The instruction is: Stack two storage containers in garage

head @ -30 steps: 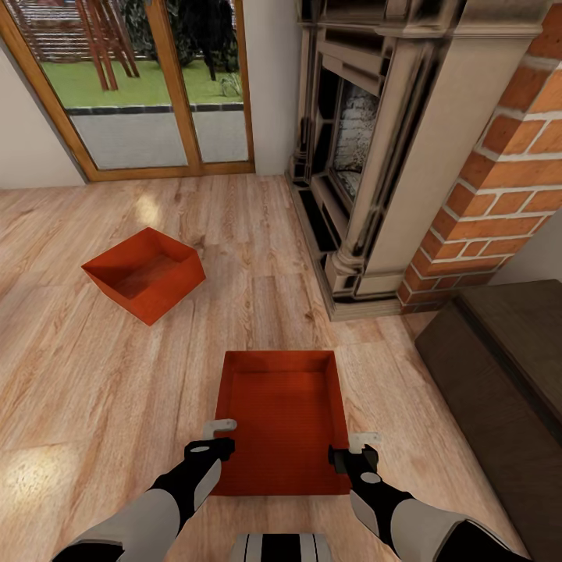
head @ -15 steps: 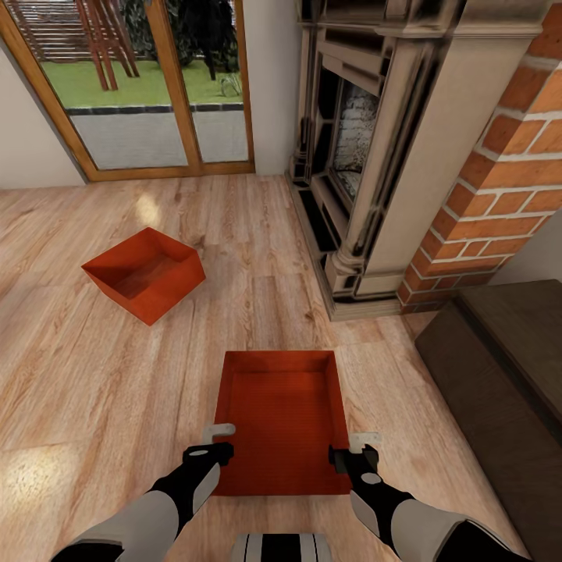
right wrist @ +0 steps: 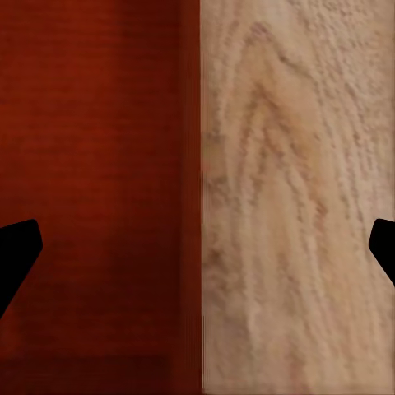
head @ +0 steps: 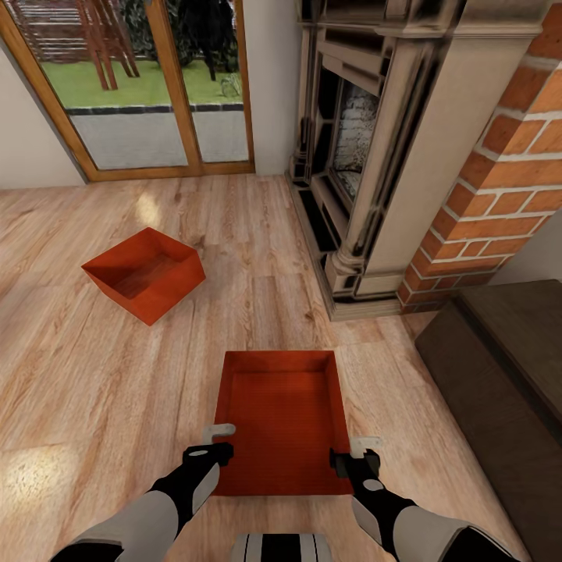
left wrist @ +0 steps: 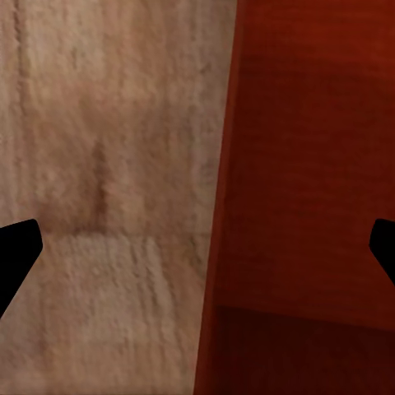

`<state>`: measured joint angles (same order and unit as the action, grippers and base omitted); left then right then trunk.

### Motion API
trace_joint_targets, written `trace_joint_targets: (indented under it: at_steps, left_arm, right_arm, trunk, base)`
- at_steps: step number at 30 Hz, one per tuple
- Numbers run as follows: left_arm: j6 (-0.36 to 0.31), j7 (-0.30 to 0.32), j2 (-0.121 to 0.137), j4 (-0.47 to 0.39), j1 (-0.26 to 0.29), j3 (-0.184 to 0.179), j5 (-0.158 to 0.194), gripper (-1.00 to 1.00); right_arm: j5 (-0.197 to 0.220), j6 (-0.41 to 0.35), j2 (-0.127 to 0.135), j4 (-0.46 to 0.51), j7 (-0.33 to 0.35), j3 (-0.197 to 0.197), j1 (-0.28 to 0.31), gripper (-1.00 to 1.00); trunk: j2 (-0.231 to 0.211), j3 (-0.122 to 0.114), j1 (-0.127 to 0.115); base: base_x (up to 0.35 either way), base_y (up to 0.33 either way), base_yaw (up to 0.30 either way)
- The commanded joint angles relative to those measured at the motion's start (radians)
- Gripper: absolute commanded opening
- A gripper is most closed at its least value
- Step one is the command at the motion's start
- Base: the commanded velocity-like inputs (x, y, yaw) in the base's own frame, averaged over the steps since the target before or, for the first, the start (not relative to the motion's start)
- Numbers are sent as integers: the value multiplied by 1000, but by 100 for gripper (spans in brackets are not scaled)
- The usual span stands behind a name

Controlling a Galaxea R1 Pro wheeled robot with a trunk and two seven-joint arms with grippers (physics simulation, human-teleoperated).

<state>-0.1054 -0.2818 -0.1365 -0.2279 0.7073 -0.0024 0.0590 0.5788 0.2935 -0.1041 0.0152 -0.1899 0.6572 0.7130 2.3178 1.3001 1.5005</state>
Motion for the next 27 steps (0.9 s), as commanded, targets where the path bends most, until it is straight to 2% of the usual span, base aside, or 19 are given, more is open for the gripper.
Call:
trace_joint_targets:
  at_steps: [1,13,14,15,27]
  left_arm:
    - [-5,-3,0,-2,0,-1,6,100]
    - [-5,-4,7,-2,0,1,7,100]
    - [-5,-4,7,-2,0,1,7,100]
    - [-5,-4,7,-2,0,1,7,-100]
    - [-5,-1,6,-3,0,-1,5,-100]
  right_arm:
    - [7,2,0,-1,-3,9,0,100]
    - [7,1,4,-1,2,7,0,100]
    - [7,1,4,-1,2,7,0,-100]
    - [7,1,4,-1,2,7,0,-100]
    - [6,4,3,-1,2,7,0,-100]
  trunk:
    - [0,1,0]
    - [0,1,0]
    - [0,1,0]
    - [0,1,0]
    - [0,1,0]
  base:
    - [0,0,0]
    - [0,0,0]
    - [0,0,0]
    - [0,0,0]
    - [0,0,0]
